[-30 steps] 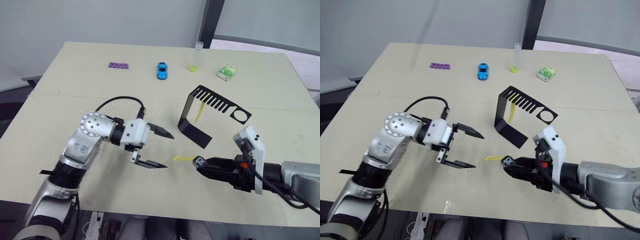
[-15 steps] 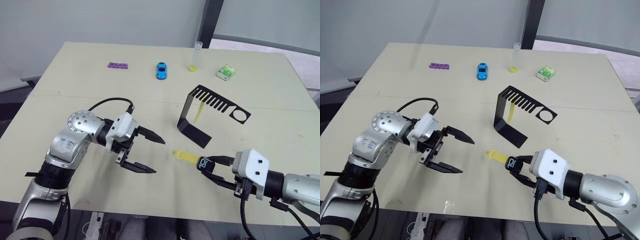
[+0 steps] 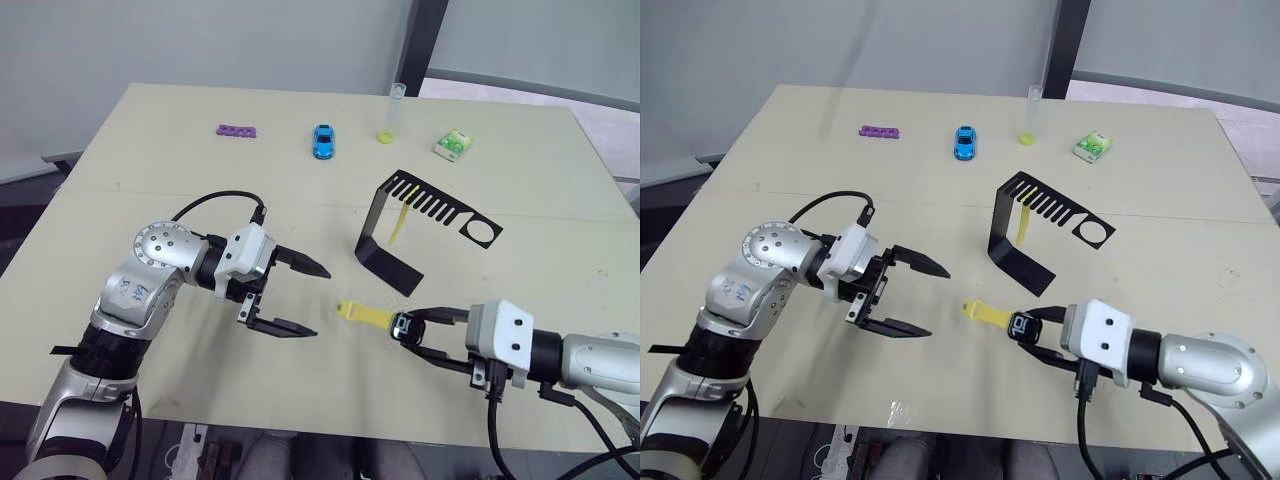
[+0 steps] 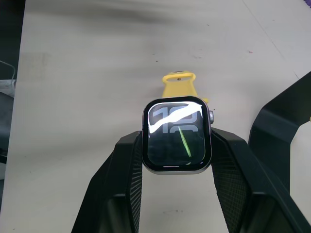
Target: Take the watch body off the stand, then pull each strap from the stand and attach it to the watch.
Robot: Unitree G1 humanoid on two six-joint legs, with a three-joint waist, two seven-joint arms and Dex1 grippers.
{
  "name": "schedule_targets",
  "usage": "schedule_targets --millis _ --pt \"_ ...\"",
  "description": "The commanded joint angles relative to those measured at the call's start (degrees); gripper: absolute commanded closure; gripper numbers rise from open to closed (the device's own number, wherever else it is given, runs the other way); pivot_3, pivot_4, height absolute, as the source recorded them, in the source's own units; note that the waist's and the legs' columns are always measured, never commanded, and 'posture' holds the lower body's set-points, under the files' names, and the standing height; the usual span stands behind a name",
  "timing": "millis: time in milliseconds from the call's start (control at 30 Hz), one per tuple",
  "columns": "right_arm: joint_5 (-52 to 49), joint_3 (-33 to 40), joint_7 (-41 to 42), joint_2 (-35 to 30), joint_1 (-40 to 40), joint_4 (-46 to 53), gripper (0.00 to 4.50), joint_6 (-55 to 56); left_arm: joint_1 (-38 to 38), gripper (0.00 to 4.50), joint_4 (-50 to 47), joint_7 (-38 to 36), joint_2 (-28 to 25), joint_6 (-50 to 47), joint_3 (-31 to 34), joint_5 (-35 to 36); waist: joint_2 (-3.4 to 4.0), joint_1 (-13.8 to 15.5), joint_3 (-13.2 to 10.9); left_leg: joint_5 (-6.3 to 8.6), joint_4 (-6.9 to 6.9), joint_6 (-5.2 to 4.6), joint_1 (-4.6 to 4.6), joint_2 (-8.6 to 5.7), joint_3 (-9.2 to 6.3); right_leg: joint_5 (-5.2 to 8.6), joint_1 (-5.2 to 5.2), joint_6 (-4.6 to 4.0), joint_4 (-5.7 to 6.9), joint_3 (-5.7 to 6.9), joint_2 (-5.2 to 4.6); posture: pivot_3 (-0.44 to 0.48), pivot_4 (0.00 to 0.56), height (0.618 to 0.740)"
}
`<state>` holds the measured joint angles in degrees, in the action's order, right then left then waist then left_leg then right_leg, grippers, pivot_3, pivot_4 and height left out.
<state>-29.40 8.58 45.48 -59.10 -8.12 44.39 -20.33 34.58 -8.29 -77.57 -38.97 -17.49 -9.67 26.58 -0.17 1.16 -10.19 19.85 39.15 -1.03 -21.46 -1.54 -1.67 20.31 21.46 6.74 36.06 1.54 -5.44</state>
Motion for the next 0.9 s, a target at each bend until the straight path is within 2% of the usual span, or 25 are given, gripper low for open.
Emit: schedule_targets --millis 33,233,367,733,900 --pt "3.9 -6.4 2.3 1.8 3.6 -1.6 2.99 2.0 -1.9 0.06 -0.8 -1.7 -2.8 3.3 1.0 -2.2 0.00 -0.3 0.0 0.00 0.00 0.00 0.02 0.00 0.00 0.00 0.01 0.00 0.01 -0.01 0.00 0.000 0.150 0.740" --pt "7.5 -18.6 5.4 7.7 11.3 -8.0 2.99 0.3 -4.3 0.06 1.7 -4.4 -6.7 7.7 0.7 -5.6 0.00 -1.1 0.0 -0.02 0.00 0.04 0.07 -0.03 0.00 0.00 0.04 -0.01 0.00 -0.04 -0.03 0.000 0.150 0.740" --pt "13.1 -24.3 7.0 8.9 13.4 -13.4 2.99 1.6 -5.3 0.06 2.5 -5.0 -7.6 8.9 0.5 -6.5 0.00 -1.1 0.0 -0.02 -0.01 0.03 0.06 -0.03 0.00 0.00 0.03 -0.01 0.02 -0.03 -0.04 0.000 0.150 0.740" --pt "17.0 -25.9 9.9 8.3 17.4 -15.1 2.99 -2.3 -7.7 0.06 -0.3 -3.2 -7.4 8.2 0.8 -6.8 0.00 -1.2 0.0 -0.01 0.00 0.03 0.06 -0.08 -0.01 0.00 0.08 -0.01 0.02 -0.03 -0.09 0.000 0.150 0.740" --pt "13.9 -21.0 11.1 6.3 16.0 -12.0 0.53 -4.7 -8.3 0.00 -0.7 -1.9 -7.1 7.8 0.8 -7.0 0.00 -1.2 0.0 -0.01 0.01 0.03 0.06 -0.09 -0.01 0.00 0.08 0.00 0.03 -0.04 -0.10 0.000 0.150 0.740"
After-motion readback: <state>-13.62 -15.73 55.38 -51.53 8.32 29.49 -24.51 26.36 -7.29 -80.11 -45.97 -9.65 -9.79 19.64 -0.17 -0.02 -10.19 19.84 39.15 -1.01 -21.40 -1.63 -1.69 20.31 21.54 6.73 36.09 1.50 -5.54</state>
